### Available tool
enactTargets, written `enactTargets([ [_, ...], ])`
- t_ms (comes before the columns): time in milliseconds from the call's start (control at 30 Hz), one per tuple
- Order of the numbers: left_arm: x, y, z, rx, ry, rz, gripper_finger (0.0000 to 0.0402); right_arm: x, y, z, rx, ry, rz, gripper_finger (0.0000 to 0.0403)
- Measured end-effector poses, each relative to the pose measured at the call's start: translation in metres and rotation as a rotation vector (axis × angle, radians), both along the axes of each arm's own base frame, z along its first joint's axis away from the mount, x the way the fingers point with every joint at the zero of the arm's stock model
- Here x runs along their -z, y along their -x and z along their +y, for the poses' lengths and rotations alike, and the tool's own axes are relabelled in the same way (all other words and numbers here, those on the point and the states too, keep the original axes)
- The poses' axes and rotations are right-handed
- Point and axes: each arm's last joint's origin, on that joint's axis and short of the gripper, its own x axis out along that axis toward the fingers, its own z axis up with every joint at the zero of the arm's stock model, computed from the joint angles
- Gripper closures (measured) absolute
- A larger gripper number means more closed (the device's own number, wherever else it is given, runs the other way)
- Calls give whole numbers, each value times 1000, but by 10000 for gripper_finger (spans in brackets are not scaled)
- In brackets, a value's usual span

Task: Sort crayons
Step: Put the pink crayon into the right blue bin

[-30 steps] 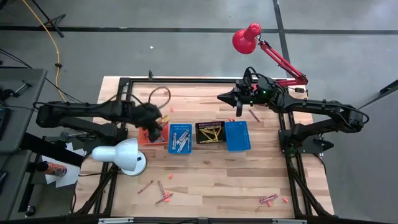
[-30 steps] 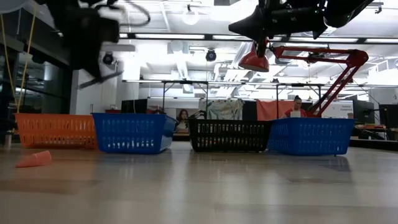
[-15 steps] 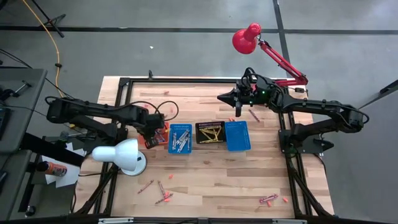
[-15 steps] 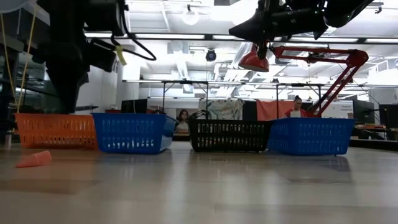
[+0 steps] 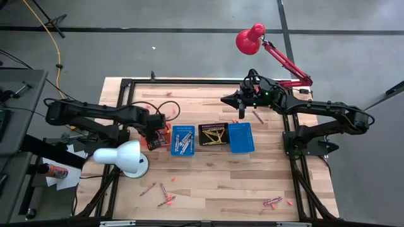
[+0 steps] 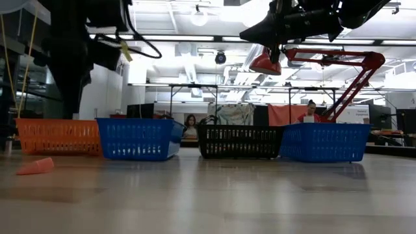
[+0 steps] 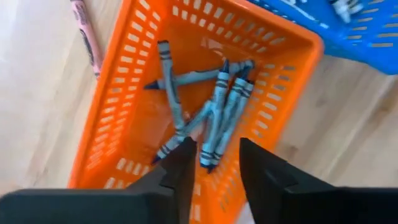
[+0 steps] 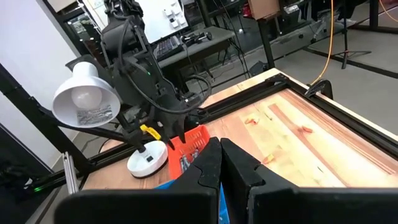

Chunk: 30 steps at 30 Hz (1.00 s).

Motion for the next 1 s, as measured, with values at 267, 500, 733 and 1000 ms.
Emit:
enactTargets([
  [267,-46,-25,17,50,-74,-320,243,0,0,0,-3,-4,-2,402],
  [500,-97,-67,56,80,-399,-974,252,-3,0,2,-58,-1,-31,402],
  [733,-123,-69,79,4,-360,-1306,310,-15,-3,7,-87,51,-147,402],
  [1000,-101,-77,64,62,-216,-1296,397,-20,-5,15,-102,71,-197,402],
])
